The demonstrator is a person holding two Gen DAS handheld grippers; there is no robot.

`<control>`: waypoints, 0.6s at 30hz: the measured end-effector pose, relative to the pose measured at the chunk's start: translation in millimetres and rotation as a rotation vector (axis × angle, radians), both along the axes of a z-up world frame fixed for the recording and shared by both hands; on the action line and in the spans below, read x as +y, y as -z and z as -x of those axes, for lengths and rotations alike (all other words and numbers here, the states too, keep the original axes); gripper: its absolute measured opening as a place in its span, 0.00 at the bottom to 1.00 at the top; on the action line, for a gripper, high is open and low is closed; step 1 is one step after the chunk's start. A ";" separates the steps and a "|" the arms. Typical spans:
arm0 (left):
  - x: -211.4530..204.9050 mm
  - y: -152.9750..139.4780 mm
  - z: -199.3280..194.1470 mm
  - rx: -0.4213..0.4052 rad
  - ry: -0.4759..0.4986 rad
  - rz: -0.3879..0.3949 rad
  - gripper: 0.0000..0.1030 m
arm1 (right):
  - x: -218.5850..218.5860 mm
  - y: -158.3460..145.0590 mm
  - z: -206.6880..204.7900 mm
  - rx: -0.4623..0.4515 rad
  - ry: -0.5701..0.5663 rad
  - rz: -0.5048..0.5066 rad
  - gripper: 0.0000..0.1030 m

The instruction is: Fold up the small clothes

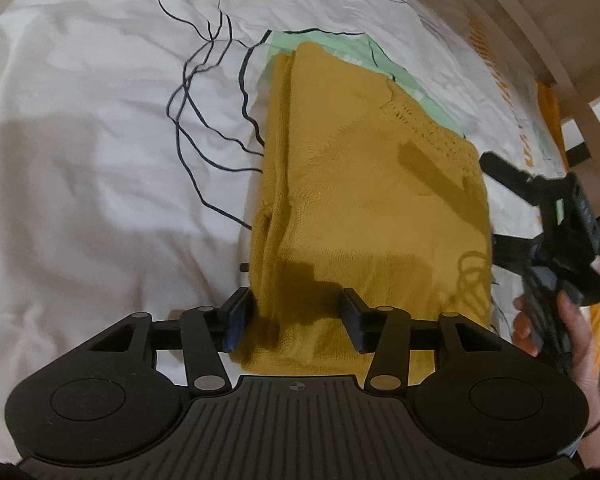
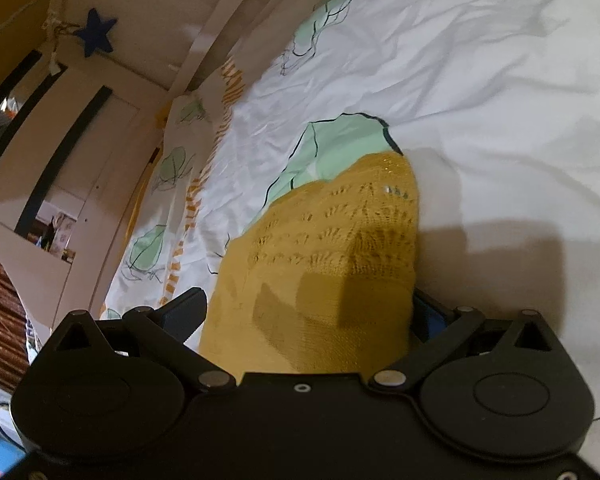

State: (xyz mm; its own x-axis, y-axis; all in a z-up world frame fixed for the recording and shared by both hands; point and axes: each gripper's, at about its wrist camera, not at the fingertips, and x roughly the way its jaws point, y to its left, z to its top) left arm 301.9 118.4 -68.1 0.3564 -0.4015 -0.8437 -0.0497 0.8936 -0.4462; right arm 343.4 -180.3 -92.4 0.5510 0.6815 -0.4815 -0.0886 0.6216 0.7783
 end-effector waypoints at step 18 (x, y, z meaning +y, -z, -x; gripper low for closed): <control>-5.1 8.2 -0.3 0.026 0.046 0.046 0.58 | -2.7 1.4 -2.2 -0.020 -0.047 0.003 1.00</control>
